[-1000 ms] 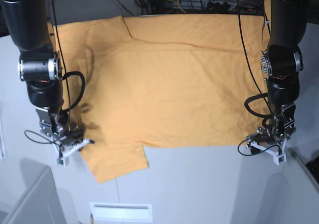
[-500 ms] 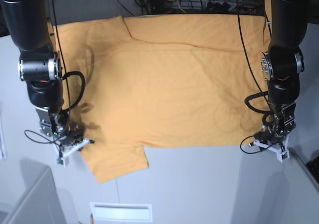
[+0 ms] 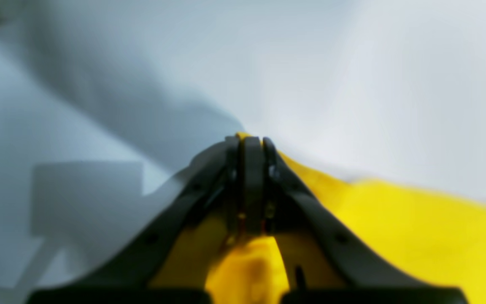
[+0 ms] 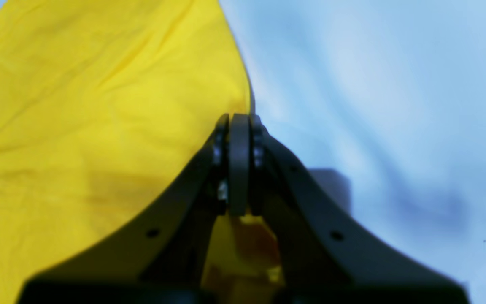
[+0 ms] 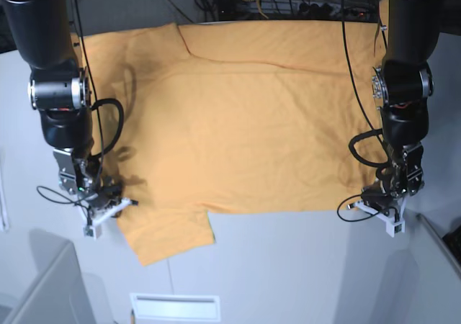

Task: Fold the T-shirt properly
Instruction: 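Lift the hem with both grippers and fold it toward the collar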

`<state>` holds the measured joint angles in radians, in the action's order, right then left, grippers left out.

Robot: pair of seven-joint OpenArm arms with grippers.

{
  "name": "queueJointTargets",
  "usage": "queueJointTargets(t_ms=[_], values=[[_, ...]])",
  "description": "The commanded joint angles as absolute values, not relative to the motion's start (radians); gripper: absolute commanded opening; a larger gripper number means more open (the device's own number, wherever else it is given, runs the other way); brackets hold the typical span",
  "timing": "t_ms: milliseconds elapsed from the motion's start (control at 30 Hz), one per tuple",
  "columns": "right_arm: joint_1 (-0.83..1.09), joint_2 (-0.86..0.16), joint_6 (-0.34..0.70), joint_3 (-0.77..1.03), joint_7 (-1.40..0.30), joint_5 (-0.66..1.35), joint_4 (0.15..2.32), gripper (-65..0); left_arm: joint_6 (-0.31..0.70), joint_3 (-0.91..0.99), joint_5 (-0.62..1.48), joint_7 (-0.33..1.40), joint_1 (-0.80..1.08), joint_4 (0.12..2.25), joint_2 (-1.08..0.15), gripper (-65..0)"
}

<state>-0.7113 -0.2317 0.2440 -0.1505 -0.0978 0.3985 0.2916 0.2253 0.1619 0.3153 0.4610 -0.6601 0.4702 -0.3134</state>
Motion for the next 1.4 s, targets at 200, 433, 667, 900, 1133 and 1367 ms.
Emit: queueJointTargets(t_ms=[200, 433, 667, 900, 1133, 1367], values=[[-0.690, -0.274, 0.248, -0.148, -0.176, 0.400, 0.510, -65.0, 0.179, 0.165, 0.314, 0.633, -0.550, 0.839, -0.320, -65.0], [-0.653, -0.283, 0.246, -0.068, -0.226, 0.394, 0.645, -65.0, 0.179, 0.269, 0.369, 0.754, -0.479, 1.079, -0.315, -65.0], [-0.634, -0.305, 0.246, -0.058, -0.285, 0.394, 0.685, -65.0, 0.179, 0.318, 0.424, 0.842, -0.406, 1.211, -0.312, -65.0], [-0.613, -0.311, 0.246, -0.056, -0.321, 0.397, 0.685, -65.0, 0.179, 0.348, 0.427, 0.843, -0.272, 1.379, -0.312, -65.0], [-0.575, -0.328, 0.249, 0.021, -0.325, 0.401, 0.717, -65.0, 0.185, 0.549, 0.427, 0.843, -0.119, 1.557, -0.213, -65.0], [-0.467, -0.321, 0.248, 0.085, -0.464, 0.400, 0.969, -65.0, 0.185, 0.553, 0.429, 0.843, -0.062, 1.650, -0.189, -65.0]])
